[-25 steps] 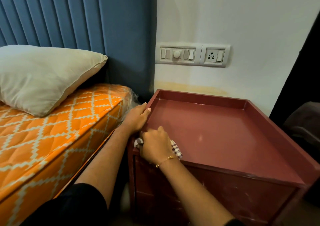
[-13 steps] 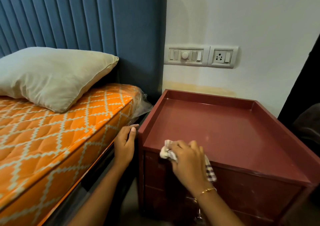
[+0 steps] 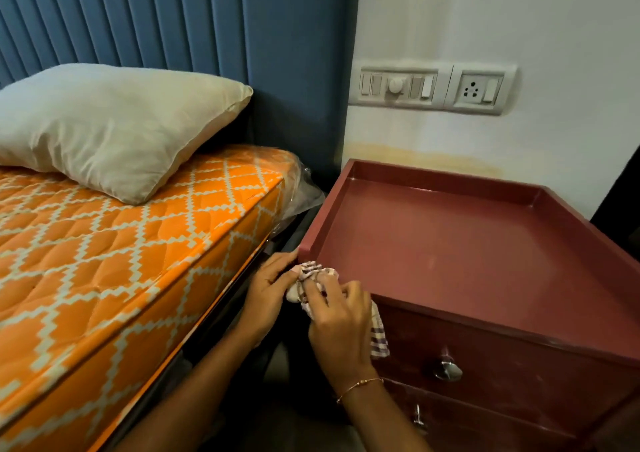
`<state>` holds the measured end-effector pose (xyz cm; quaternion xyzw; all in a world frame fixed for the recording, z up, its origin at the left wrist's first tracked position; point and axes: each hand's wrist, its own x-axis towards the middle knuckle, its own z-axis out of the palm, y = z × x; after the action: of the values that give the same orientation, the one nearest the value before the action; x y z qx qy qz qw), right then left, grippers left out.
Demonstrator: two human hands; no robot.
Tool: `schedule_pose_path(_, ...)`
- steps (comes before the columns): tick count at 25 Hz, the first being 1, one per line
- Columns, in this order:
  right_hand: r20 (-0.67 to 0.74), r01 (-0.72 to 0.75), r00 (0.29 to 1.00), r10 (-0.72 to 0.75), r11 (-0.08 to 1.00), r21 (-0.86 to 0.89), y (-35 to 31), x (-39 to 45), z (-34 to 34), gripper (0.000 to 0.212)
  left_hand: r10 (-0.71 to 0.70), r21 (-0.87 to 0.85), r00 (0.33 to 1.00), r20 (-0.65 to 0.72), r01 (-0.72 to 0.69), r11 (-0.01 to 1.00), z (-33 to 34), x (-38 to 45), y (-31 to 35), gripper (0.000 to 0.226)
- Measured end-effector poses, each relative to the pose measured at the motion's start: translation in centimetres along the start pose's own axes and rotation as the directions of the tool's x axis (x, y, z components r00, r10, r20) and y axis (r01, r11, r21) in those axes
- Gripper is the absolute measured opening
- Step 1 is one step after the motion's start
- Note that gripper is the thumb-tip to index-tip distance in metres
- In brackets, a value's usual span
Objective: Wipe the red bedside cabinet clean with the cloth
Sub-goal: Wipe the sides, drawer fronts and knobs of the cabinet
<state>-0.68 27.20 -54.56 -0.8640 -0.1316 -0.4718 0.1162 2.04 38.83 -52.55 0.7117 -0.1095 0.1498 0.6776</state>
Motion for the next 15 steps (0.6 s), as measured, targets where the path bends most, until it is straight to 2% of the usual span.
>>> schedule_pose_path(1,0.008,-0.046,0.999,0.046,0.999,-0.013,0.2,-0.2,-0.3,0.022,0.051,0.078,0.999,-0.017,-0.05,0.996,0.1,-0.1,-0.3,0.023)
schedule_pose_path(3,0.033,-0.141,0.989,0.142,0.989,-0.031,-0.1,0.2,-0.6,0.023,0.176,0.273,0.984,-0.04,-0.158,0.949,0.3,-0.2,-1.0,0.045)
schedule_pose_path(5,0.026,-0.12,0.992,0.122,0.99,-0.073,-0.6,0.8,-0.6,0.018,0.233,0.405,0.969,-0.084,-0.181,0.896,0.3,-0.1,-1.4,0.056)
schedule_pose_path(8,0.024,-0.052,0.998,0.056,0.99,-0.134,1.6,0.2,-1.2,0.017,0.284,0.531,0.956,-0.069,-0.206,0.822,0.1,0.1,-1.6,0.06)
schedule_pose_path(12,-0.01,-0.163,0.986,0.164,0.967,-0.195,6.9,-2.4,-4.3,0.032,0.33,0.631,0.944,-0.011,-0.249,0.735,0.1,-0.1,-1.9,0.059)
schedule_pose_path(15,0.026,-0.21,0.976,0.215,0.968,-0.137,5.2,-1.1,-3.8,0.03,0.378,0.666,0.926,0.002,-0.284,0.69,0.1,0.3,-1.8,0.055)
